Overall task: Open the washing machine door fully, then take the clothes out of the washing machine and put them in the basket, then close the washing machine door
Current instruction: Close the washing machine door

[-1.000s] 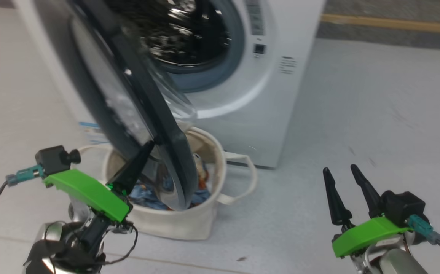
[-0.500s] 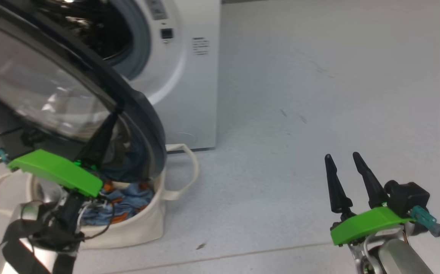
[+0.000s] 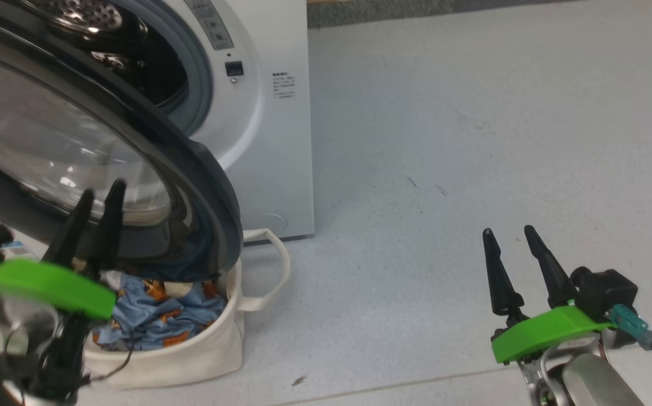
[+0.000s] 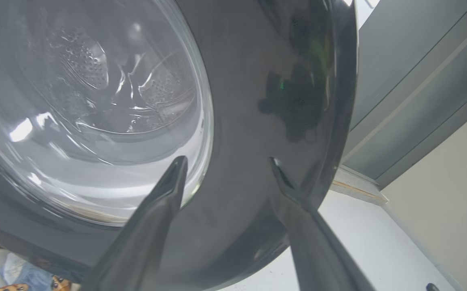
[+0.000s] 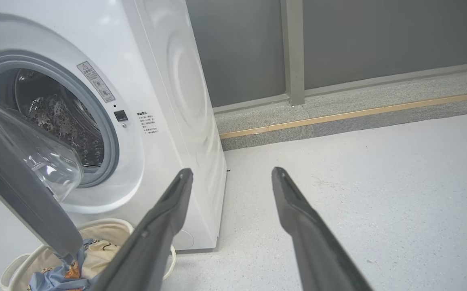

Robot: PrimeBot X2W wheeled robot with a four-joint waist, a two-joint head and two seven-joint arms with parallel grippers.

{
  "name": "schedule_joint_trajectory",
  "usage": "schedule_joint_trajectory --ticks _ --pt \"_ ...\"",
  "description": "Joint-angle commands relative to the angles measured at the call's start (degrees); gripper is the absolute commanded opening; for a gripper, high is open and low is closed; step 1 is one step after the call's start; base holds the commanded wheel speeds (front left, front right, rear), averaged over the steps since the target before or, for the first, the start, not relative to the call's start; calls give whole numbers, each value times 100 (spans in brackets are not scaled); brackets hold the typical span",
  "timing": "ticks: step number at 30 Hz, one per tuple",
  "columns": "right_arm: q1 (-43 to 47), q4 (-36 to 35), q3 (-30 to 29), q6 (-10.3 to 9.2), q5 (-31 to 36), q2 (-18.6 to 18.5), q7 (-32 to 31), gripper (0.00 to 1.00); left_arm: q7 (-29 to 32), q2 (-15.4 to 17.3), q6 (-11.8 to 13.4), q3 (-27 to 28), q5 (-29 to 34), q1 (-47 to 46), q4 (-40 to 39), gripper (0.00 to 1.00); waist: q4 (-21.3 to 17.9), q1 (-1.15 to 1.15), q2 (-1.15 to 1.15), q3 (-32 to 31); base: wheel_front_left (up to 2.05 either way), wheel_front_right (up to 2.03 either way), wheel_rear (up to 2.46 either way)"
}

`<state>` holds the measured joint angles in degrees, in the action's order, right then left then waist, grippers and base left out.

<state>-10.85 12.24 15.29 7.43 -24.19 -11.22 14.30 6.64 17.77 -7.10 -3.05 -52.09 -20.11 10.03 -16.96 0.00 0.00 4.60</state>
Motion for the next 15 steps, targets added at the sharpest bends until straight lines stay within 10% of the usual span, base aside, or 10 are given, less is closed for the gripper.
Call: schedule_joint_trajectory --ticks 1,15 --pt "-89 -177 38 6 78 -69 70 100 -323 361 -38 274 258 51 -133 100 67 0 0 -103 0 0 0" --pt "-62 -141 48 6 140 -11 70 100 -1916 1106 -27 500 1436 1236 305 100 12 0 0 -270 0 0 0"
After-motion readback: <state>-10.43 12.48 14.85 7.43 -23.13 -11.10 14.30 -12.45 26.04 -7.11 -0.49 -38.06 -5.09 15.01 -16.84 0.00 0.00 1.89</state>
